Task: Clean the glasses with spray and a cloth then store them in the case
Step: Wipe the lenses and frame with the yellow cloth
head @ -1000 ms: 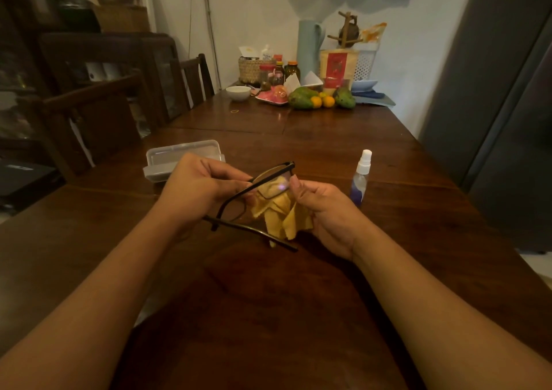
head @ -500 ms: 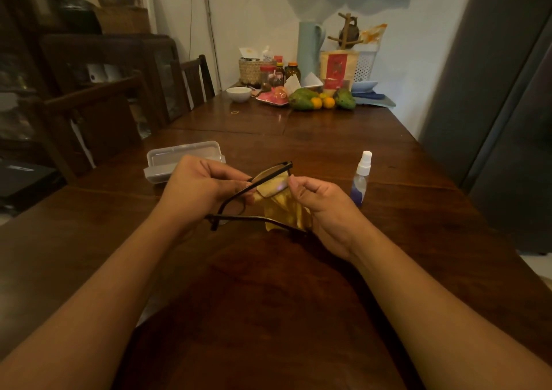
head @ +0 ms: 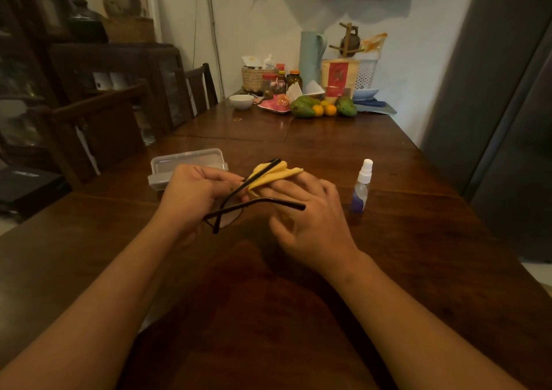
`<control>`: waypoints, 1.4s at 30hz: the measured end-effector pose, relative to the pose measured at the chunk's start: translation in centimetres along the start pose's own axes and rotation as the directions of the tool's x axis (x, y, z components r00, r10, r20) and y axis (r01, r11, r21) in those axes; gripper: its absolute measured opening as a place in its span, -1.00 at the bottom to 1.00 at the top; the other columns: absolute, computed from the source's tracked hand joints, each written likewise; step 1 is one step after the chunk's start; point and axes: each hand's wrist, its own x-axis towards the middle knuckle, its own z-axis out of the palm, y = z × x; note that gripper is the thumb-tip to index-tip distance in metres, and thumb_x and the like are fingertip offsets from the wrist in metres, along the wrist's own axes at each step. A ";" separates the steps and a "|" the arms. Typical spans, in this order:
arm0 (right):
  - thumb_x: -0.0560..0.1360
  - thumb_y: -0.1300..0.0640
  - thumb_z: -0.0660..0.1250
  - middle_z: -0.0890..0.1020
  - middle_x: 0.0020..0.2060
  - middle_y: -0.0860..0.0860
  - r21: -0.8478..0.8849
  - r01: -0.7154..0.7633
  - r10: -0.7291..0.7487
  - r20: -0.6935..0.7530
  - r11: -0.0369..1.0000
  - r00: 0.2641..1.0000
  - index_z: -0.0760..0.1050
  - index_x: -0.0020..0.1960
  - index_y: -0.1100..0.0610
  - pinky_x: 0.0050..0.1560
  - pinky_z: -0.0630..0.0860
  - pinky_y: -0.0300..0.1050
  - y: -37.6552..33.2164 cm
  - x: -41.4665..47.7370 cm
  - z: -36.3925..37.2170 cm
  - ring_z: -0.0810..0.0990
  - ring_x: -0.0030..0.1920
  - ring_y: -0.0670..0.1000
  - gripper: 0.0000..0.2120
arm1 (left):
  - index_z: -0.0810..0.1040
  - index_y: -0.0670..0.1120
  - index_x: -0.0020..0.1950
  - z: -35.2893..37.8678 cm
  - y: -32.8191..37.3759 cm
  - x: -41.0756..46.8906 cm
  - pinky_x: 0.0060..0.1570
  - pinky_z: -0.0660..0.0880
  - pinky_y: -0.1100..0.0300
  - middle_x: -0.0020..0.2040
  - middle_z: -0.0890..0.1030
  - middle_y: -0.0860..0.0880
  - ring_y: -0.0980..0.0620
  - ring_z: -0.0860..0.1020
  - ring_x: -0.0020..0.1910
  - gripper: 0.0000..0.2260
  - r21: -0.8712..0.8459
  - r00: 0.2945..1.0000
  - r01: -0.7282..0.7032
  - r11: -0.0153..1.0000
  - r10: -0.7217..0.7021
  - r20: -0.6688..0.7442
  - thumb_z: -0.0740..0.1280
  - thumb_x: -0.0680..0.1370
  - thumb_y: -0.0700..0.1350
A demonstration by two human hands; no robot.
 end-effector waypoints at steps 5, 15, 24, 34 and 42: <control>0.47 0.03 0.35 0.63 0.23 -0.12 -0.108 0.030 -0.028 0.018 0.994 0.999 0.58 0.26 -0.06 0.16 0.33 0.15 1.0 -0.1 -0.9 0.40 0.34 0.05 -0.65 | 0.72 -0.18 -0.23 -0.5 0.1 -0.1 -0.27 0.61 0.22 -0.27 0.71 -0.21 -0.06 0.70 -0.27 -0.82 -0.021 0.999 -0.021 1.000 0.020 -0.030 0.35 0.48 -0.35; 0.48 -0.05 0.25 0.60 0.25 -0.10 -0.168 0.042 -0.037 0.033 0.985 0.999 0.57 0.27 -0.06 0.19 0.34 0.18 0.8 0.0 -1.1 0.37 0.36 0.06 -0.62 | 0.72 -0.20 -0.25 -0.1 0.3 -0.3 -0.29 0.61 0.21 -0.28 0.70 -0.23 -0.08 0.70 -0.28 -0.80 -0.048 1.000 -0.020 0.999 0.019 -0.021 0.34 0.48 -0.36; 0.48 -0.11 0.33 0.64 0.09 -0.10 -0.067 -0.091 0.082 -0.122 0.994 0.989 0.64 0.02 -0.02 0.06 0.33 0.07 0.9 -0.3 -0.8 0.41 0.24 0.06 -0.76 | 0.71 -0.20 -0.23 0.2 -0.2 0.0 -0.16 0.64 0.10 -0.22 0.72 -0.18 -0.09 0.71 -0.18 -0.80 0.030 0.997 0.067 0.997 -0.068 0.027 0.33 0.51 -0.33; 0.49 0.06 0.41 0.60 0.18 -0.06 0.056 0.047 -0.043 -0.071 0.997 0.997 0.54 0.23 0.02 0.10 0.45 0.07 1.9 -0.3 -0.8 0.48 0.24 0.01 -0.69 | 0.71 -0.27 -0.13 0.0 -0.1 -0.2 -0.12 0.65 0.03 -0.21 0.70 -0.26 -0.13 0.70 -0.20 -0.82 -0.056 0.989 0.120 0.991 -0.114 0.096 0.30 0.50 -0.33; 0.54 -0.01 0.38 0.62 0.21 -0.09 -0.096 0.120 -0.130 -0.102 0.988 0.986 0.53 0.28 -0.08 0.10 0.32 0.10 1.6 -0.3 -0.4 0.45 0.26 0.06 -0.69 | 0.70 -0.28 -0.14 0.0 -0.3 0.0 -0.01 0.63 -0.07 -0.14 0.71 -0.26 -0.19 0.70 -0.11 -0.83 -0.001 0.991 0.114 0.994 -0.113 0.076 0.30 0.50 -0.33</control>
